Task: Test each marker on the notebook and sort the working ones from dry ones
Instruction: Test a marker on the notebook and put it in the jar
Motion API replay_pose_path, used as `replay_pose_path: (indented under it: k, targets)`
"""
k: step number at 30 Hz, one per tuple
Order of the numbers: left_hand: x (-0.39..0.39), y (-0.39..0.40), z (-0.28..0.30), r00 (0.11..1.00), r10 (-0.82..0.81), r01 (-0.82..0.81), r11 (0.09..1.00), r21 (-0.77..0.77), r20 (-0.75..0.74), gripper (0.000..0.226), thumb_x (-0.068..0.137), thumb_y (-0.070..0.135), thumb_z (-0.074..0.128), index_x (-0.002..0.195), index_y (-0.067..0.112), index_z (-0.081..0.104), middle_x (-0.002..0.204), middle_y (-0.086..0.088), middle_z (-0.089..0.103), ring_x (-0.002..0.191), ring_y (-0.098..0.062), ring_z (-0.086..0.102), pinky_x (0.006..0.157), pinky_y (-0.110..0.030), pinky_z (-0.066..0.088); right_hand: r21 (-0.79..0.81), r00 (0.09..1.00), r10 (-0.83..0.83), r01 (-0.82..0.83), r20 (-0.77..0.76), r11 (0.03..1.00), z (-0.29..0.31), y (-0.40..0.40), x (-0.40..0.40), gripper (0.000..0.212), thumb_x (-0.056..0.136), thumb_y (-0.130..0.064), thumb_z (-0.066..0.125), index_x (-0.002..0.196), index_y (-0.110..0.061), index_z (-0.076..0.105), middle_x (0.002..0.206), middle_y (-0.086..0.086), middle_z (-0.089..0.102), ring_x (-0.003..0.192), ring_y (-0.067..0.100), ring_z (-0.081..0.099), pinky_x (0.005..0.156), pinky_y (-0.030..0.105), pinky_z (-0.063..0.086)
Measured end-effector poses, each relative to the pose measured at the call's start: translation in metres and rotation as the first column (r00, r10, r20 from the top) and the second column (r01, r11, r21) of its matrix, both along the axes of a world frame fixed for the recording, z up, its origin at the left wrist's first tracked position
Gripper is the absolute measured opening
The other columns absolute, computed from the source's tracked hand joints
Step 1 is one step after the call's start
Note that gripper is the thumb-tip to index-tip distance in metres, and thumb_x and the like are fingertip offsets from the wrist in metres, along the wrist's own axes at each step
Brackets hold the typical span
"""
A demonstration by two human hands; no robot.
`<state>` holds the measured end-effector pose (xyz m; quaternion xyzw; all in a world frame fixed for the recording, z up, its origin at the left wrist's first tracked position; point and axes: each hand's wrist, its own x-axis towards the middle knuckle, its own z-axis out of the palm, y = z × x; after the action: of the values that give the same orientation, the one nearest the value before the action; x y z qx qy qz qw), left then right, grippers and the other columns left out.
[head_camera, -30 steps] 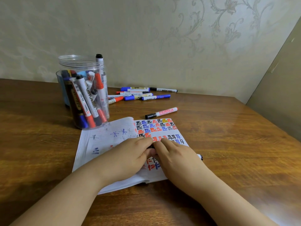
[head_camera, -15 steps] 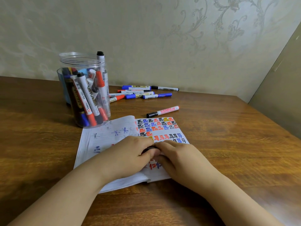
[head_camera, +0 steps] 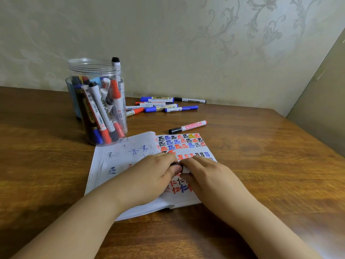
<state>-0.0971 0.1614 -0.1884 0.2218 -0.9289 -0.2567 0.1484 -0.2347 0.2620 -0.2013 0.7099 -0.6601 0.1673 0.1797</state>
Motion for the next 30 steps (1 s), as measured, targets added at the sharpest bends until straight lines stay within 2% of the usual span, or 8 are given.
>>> replay_pose_path:
  k: [3, 7, 11, 20, 23, 25, 27, 30]
  targets:
    - [0.0016, 0.0009, 0.0007, 1.0, -0.007, 0.007, 1.0, 0.0, -0.002, 0.017, 0.095, 0.034, 0.042, 0.105, 0.026, 0.053, 0.094, 0.019, 0.05, 0.093, -0.001, 0.05, 0.075, -0.011, 0.039, 0.01, 0.995, 0.013, -0.012, -0.096, 1.0, -0.0074, -0.0037, 0.0018, 0.023, 0.071, -0.023, 0.07, 0.092, -0.018, 0.06, 0.076, -0.006, 0.062, 0.056, 0.009, 0.059, 0.043, 0.017, 0.036]
    - [0.0032, 0.0001, 0.0022, 0.998, -0.057, 0.057, 0.998, 0.034, 0.016, 0.02, 0.095, 0.034, 0.043, 0.107, 0.025, 0.055, 0.106, 0.009, 0.061, 0.097, -0.006, 0.054, 0.085, -0.03, 0.045, -0.03, 0.989, 0.014, -0.019, -0.149, 0.999, -0.0084, -0.0049, -0.0001, 0.023, 0.072, -0.023, 0.075, 0.086, -0.018, 0.058, 0.07, -0.006, 0.061, 0.047, 0.011, 0.055, 0.041, 0.019, 0.025]
    - [0.0043, -0.0033, 0.0035, 0.996, -0.086, 0.082, 0.993, 0.082, 0.04, 0.019, 0.095, 0.03, 0.044, 0.103, 0.021, 0.058, 0.099, 0.005, 0.063, 0.09, -0.007, 0.056, 0.082, -0.033, 0.046, -0.049, 0.987, 0.056, -0.064, -0.152, 0.997, -0.0065, -0.0032, 0.0009, 0.008, 0.083, -0.024, 0.056, 0.086, -0.017, 0.058, 0.067, -0.005, 0.06, 0.046, 0.014, 0.053, 0.039, 0.023, 0.029]
    - [0.0045, -0.0044, 0.0037, 0.994, -0.106, 0.108, 0.988, 0.114, -0.017, 0.014, 0.094, 0.03, 0.047, 0.085, 0.039, 0.054, 0.084, 0.02, 0.059, 0.083, 0.004, 0.055, 0.069, -0.011, 0.04, -0.036, 0.993, 0.055, -0.059, -0.106, 0.998, -0.0021, -0.0051, 0.0022, 0.024, 0.086, -0.03, 0.04, 0.086, -0.016, 0.059, 0.065, -0.005, 0.06, 0.044, 0.016, 0.054, 0.039, 0.022, 0.026]
    - [0.004, -0.0033, 0.0057, 0.996, -0.086, 0.09, 0.989, 0.114, -0.038, 0.023, 0.094, 0.029, 0.047, 0.077, 0.044, 0.048, 0.077, 0.025, 0.055, 0.079, 0.011, 0.053, 0.065, -0.007, 0.038, -0.077, 0.98, -0.002, -0.014, -0.198, 0.997, -0.0024, -0.0063, 0.0042, 0.016, 0.082, -0.027, 0.055, 0.091, -0.016, 0.063, 0.068, -0.005, 0.058, 0.05, 0.014, 0.055, 0.044, 0.021, 0.025]
    - [0.0035, -0.0033, 0.0056, 0.996, -0.075, 0.08, 0.99, 0.113, -0.042, 0.021, 0.094, 0.029, 0.047, 0.078, 0.043, 0.048, 0.077, 0.023, 0.055, 0.079, 0.008, 0.054, 0.064, -0.008, 0.039, -0.088, 0.974, -0.007, -0.013, -0.226, 0.996, -0.0048, -0.0077, 0.0056, 0.027, 0.067, -0.018, 0.074, 0.091, -0.013, 0.063, 0.068, -0.002, 0.056, 0.052, 0.016, 0.054, 0.045, 0.022, 0.027]
    - [0.0042, -0.0036, 0.0041, 0.997, -0.078, 0.081, 0.991, 0.111, -0.029, 0.017, 0.094, 0.03, 0.047, 0.08, 0.04, 0.049, 0.078, 0.022, 0.056, 0.078, 0.006, 0.054, 0.064, -0.009, 0.039, -0.065, 0.975, 0.025, -0.041, -0.22, 0.997, -0.0079, -0.0084, 0.0046, 0.034, 0.062, -0.015, 0.078, 0.09, -0.012, 0.059, 0.068, -0.001, 0.057, 0.051, 0.017, 0.054, 0.041, 0.023, 0.032]
    - [0.0046, -0.0057, 0.0005, 0.995, -0.096, 0.096, 0.987, 0.128, 0.001, 0.014, 0.094, 0.029, 0.047, 0.094, 0.027, 0.06, 0.091, 0.012, 0.064, 0.086, 0.0, 0.057, 0.075, -0.019, 0.044, -0.02, 0.983, 0.07, -0.075, -0.17, 0.997, -0.0098, -0.0075, 0.0013, 0.024, 0.072, -0.019, 0.075, 0.09, -0.013, 0.059, 0.068, -0.001, 0.059, 0.047, 0.018, 0.055, 0.039, 0.023, 0.03]
